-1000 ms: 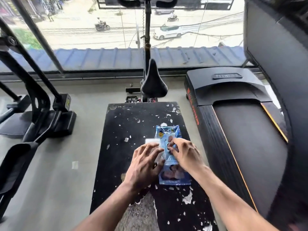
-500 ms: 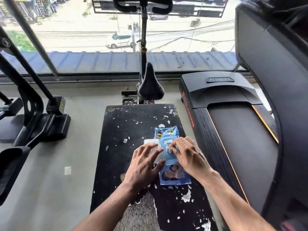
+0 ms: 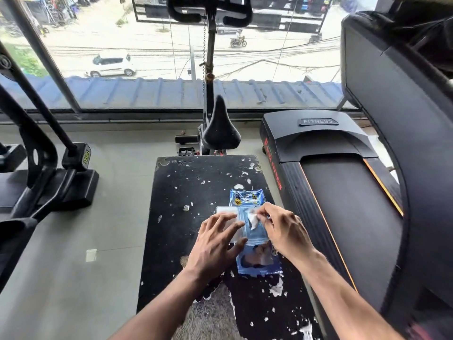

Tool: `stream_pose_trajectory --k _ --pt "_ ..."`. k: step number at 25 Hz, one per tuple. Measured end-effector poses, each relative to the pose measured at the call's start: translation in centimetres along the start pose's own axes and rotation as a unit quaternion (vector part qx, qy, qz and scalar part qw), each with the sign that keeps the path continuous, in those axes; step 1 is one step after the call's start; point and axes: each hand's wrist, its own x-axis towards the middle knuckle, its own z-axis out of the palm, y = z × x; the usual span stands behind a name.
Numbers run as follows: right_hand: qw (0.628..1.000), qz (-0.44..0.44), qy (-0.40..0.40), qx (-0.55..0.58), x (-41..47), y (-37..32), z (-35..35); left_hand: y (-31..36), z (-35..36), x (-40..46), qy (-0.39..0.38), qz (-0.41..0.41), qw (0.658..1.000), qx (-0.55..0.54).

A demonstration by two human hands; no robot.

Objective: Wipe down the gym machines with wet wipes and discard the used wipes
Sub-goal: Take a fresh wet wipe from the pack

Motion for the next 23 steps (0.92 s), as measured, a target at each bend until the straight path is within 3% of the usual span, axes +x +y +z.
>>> stream_pose_trajectory --k 6,9,13,16,23 --pt "0.992 0.073 -0.004 0.099 -1.2 -0.6 -1.0 0.1 0.0 0.0 0.000 0.002 1.000 0.007" --pt "0.984 0.085 0.043 0.152 -1.7 -0.5 -1.1 0.1 0.0 0.1 0.002 0.001 1.000 0.013" --pt "0.944 0.162 0.074 0.279 -2.2 -1.5 -1.9 0.1 -0.1 0.2 0.003 0.003 1.000 0.016" --pt "0.927 0.133 0.084 0.340 -2.6 -2.5 -3.1 0.2 -0.3 0.1 -0.004 0.005 1.000 0.014" --pt "0.919 0.131 0.123 0.352 -5.9 -3.2 -5.6 3.2 -4.1 -1.2 0.057 -0.010 0.987 -0.147"
